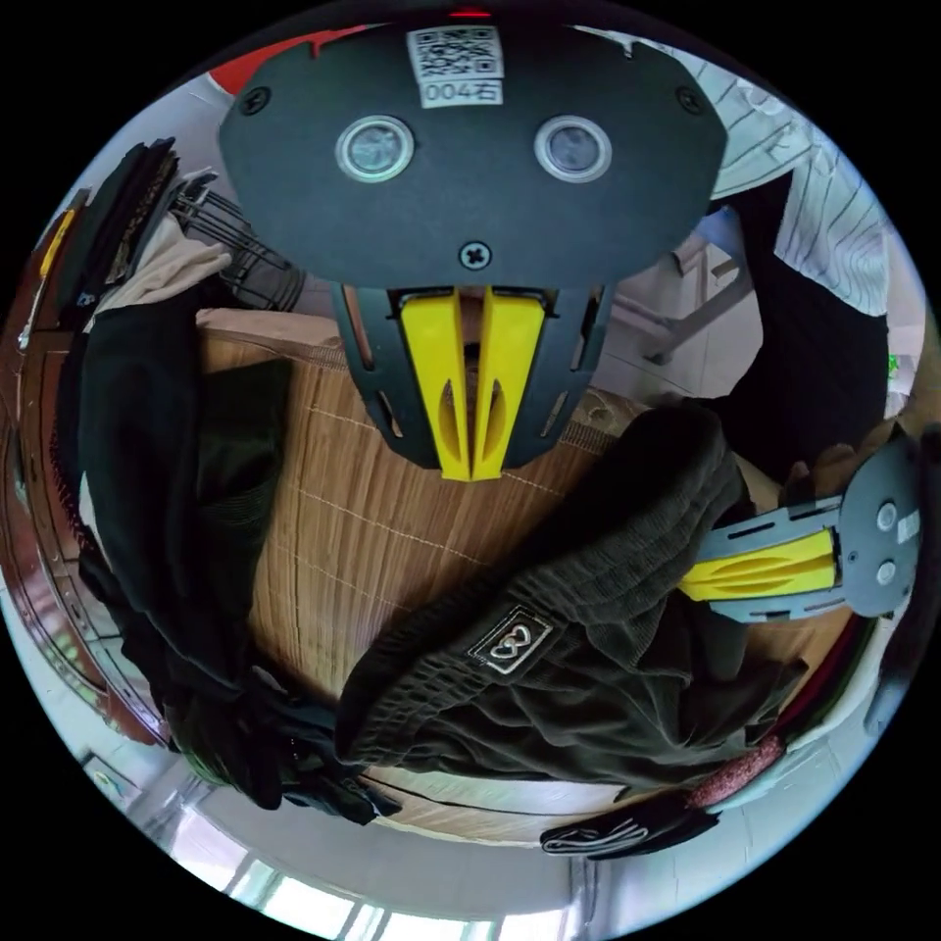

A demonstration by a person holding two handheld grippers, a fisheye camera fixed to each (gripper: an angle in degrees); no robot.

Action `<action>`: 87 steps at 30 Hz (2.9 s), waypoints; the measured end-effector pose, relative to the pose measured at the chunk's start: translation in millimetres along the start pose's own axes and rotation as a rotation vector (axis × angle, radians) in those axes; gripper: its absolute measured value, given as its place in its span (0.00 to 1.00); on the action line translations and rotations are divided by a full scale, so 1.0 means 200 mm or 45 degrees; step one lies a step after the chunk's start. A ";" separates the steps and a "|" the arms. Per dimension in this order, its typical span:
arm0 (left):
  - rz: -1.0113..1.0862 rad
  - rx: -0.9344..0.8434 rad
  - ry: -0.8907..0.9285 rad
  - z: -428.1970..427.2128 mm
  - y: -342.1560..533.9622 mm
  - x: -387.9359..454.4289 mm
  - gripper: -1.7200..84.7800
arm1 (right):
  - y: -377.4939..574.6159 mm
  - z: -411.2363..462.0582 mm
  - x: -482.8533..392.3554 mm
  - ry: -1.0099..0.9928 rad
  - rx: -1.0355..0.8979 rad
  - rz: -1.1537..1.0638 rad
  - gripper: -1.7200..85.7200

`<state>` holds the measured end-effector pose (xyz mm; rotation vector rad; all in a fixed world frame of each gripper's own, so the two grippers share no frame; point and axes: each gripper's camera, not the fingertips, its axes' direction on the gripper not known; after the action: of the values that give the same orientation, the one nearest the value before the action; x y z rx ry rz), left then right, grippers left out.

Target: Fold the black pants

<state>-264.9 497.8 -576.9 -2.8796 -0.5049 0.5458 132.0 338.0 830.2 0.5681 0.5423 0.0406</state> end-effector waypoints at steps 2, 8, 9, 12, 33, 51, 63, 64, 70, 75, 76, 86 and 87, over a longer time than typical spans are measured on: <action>-0.037 0.009 0.058 0.01 0.01 -0.05 0.02 | 0.02 -0.04 0.09 -0.105 0.012 0.065 0.01; -0.146 0.130 0.158 0.03 0.12 -0.18 0.02 | 0.19 -0.13 0.23 -0.350 0.009 0.289 0.01; -0.180 0.124 0.174 0.02 0.14 -0.21 0.02 | 0.21 -0.12 0.24 -0.317 -0.027 0.298 0.01; -0.219 0.155 0.284 -0.05 0.19 -0.30 0.02 | 0.25 -0.17 0.28 -0.373 0.008 0.316 0.02; -0.676 0.414 0.592 -0.44 1.38 -0.87 0.06 | 0.51 -0.76 0.20 -0.655 0.288 0.135 0.03; -0.377 0.488 0.303 -0.38 0.96 -0.62 0.13 | 0.50 -1.24 0.50 -1.366 0.169 0.184 0.04; -0.546 0.476 0.457 -0.13 0.96 -0.80 0.03 | 0.59 -0.97 1.22 -1.508 0.269 0.881 0.20; -0.538 0.471 0.460 -0.12 0.96 -0.80 0.03 | 0.59 -0.94 1.25 -1.506 0.246 0.918 0.21; -0.514 0.450 0.510 -0.03 0.96 -0.79 0.03 | 0.36 -0.69 1.28 -1.592 0.113 1.066 0.22; -0.458 0.468 0.575 -0.02 1.04 -0.83 0.04 | 0.14 -0.78 1.25 -1.407 0.079 1.060 0.09; -0.450 0.466 0.578 -0.02 1.05 -0.84 0.04 | 0.13 -0.81 1.25 -1.358 0.079 1.051 0.09; -0.107 0.560 0.357 -0.09 0.58 -0.85 0.16 | 0.35 -0.77 1.25 -1.383 0.160 0.859 0.08; -0.020 0.487 0.342 -0.02 0.41 -0.78 0.19 | 0.36 -0.75 1.25 -1.391 0.178 0.816 0.08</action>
<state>-375.2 365.0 -541.2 -2.5255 -0.3378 0.2159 280.1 520.9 642.3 0.7826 -0.7158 0.2812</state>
